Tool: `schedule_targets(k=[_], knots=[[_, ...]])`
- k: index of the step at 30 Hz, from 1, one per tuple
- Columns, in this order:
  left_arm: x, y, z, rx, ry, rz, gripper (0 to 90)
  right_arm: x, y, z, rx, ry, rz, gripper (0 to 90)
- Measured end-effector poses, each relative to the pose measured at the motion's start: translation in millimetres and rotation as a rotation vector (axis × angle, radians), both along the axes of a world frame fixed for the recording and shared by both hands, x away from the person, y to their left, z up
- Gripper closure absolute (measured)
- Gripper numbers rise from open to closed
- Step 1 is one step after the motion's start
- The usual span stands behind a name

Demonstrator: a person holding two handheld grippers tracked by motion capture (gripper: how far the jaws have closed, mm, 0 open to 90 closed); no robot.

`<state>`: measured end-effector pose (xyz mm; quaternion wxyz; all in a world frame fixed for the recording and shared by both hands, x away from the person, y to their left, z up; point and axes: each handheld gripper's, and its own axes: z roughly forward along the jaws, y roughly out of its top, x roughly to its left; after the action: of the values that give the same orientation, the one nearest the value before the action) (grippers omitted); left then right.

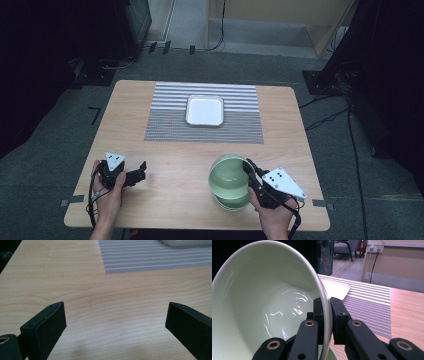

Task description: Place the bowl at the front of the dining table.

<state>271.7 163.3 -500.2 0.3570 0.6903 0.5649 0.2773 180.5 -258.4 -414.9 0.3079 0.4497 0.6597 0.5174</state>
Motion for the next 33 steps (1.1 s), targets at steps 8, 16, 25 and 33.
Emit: schedule_targets(k=[8,16,25,33], knots=[[5.0,15.3,-13.0,0.031,0.044,0.024,2.9,2.6,-8.4,-0.4,0.016,-0.001,-0.039,84.4],[7.0,27.0,-17.2,0.03,0.095,0.029,2.9,7.5,-16.1,0.6,0.044,0.022,-0.027,84.6],[8.8,24.6,-18.8,0.049,0.134,0.004,2.8,18.2,-18.6,7.8,0.058,0.027,-0.018,84.6],[9.3,24.3,-18.8,0.05,0.135,0.006,2.6,33.3,-17.4,13.4,0.065,0.042,-0.017,84.5]])
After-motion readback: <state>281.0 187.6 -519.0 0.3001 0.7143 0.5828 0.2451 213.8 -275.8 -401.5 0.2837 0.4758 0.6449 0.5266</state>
